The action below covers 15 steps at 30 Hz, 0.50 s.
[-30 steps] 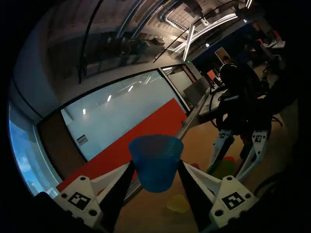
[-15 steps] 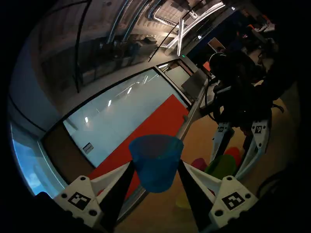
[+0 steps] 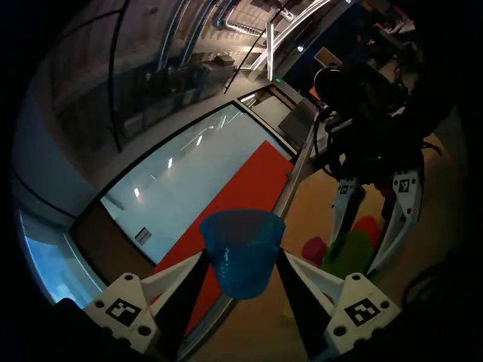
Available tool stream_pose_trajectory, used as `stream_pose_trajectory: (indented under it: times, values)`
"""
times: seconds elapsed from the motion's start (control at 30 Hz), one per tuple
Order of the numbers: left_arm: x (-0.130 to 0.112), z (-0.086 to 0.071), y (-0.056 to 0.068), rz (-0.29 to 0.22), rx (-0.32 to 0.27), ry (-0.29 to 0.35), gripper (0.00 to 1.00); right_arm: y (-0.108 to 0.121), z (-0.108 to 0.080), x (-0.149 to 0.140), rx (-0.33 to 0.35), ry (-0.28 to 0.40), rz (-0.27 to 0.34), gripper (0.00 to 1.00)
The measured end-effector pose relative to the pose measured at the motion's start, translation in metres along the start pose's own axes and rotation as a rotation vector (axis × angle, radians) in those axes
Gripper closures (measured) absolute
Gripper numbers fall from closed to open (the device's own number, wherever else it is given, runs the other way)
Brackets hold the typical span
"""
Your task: Pour water
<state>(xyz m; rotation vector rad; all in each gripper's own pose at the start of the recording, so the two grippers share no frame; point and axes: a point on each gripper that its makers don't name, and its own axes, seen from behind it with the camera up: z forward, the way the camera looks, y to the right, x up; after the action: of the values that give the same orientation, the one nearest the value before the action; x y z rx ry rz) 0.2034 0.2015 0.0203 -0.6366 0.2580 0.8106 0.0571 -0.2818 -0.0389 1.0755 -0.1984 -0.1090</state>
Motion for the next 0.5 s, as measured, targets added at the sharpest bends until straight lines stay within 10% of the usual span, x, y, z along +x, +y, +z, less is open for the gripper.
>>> stream_pose_trajectory:
  times: [0.5]
  values:
    - [-0.0006, 0.0089, 0.0001, 0.108, 0.017, -0.009, 0.21, -0.0004, -0.0013, 0.0003, 0.002, 0.001, -0.003, 0.10]
